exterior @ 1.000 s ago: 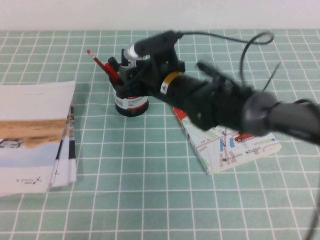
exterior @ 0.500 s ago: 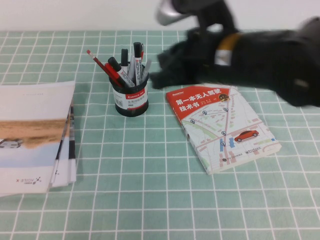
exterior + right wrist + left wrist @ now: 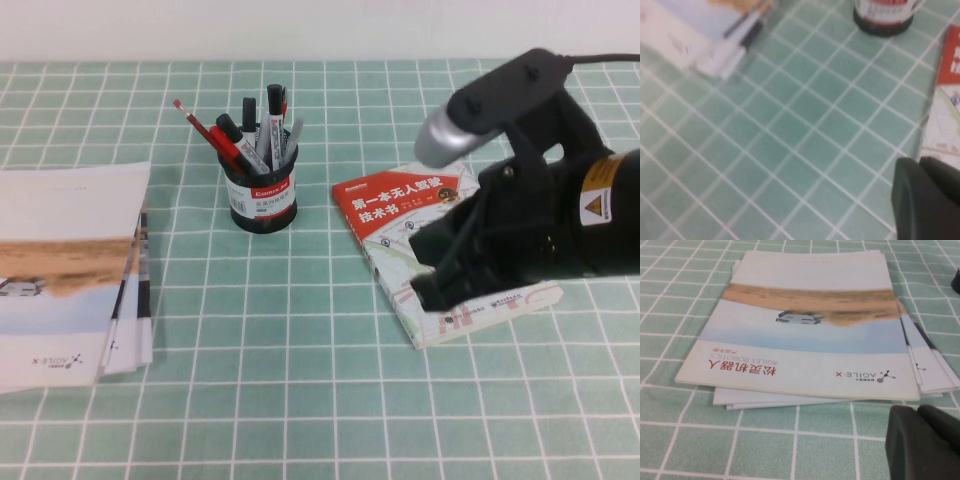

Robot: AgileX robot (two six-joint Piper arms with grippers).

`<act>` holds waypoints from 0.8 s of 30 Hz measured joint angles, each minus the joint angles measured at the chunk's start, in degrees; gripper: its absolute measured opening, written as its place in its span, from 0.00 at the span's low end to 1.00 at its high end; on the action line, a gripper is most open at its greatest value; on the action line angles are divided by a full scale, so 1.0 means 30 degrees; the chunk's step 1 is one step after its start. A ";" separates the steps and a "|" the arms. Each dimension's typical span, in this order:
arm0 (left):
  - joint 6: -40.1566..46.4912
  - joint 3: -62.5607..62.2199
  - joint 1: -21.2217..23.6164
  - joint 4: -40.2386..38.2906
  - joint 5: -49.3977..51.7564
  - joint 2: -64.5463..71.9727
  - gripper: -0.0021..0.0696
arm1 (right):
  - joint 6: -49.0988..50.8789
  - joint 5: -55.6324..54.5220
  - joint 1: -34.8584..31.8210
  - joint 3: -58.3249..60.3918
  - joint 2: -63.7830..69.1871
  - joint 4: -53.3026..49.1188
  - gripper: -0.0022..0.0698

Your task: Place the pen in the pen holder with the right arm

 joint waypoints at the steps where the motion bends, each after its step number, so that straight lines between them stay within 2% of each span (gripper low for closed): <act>1: 0.0000 0.0000 0.0000 0.0000 0.0000 0.0000 0.02 | -0.0200 0.0226 0.0000 0.0000 0.0000 -0.0046 0.00; 9: 0.0000 0.0000 0.0000 0.0000 0.0000 0.0000 0.02 | -0.0442 0.0524 0.0000 0.0281 -0.0243 -0.0574 0.00; 14: 0.0000 0.0000 0.0000 0.0000 0.0000 0.0000 0.02 | -0.0442 -0.1523 -0.0398 0.3647 -0.3018 -0.1285 0.00; 18: 0.0000 0.0000 0.0000 0.0000 0.0000 0.0000 0.02 | -0.0442 -0.5189 -0.2697 0.8571 -0.6862 -0.1172 0.00; 24: 0.0000 0.0000 0.0000 0.0000 0.0000 0.0000 0.02 | -0.0442 -1.2090 -0.7792 1.7702 -1.3542 -0.0040 0.00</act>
